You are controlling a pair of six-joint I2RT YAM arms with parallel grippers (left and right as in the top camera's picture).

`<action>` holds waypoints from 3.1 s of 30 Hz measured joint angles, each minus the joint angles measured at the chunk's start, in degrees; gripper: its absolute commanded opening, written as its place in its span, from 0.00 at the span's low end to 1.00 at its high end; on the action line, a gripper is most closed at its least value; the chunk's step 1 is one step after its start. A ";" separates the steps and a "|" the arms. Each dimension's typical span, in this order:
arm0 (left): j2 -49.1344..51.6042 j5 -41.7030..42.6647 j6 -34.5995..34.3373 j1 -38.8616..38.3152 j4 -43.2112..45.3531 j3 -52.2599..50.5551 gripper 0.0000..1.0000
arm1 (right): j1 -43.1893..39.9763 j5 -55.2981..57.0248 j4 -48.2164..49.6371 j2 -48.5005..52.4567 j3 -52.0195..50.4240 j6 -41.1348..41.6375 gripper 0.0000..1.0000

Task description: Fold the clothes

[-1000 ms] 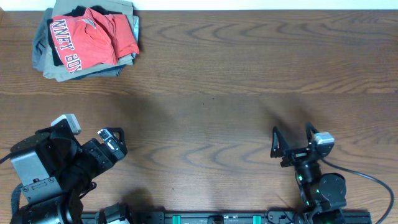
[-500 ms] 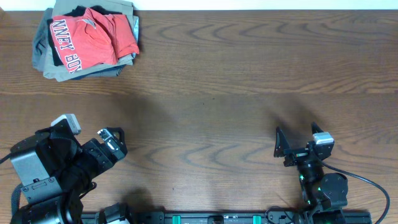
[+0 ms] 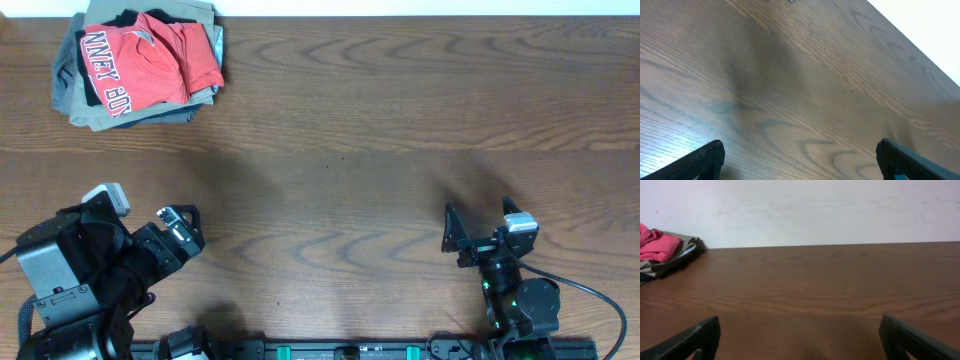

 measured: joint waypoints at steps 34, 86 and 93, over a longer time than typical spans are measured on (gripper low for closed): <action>-0.52 0.00 0.02 -0.46 -0.09 0.00 0.98 | 0.00 0.00 0.00 0.00 0.00 0.00 0.99; -41.75 -21.11 1.01 -17.57 71.73 -67.67 0.98 | 0.00 0.00 0.02 -0.04 0.00 -0.02 0.99; -41.70 -25.11 1.81 -17.57 68.98 -66.84 0.98 | 0.00 0.00 0.00 -0.04 0.00 -0.02 0.99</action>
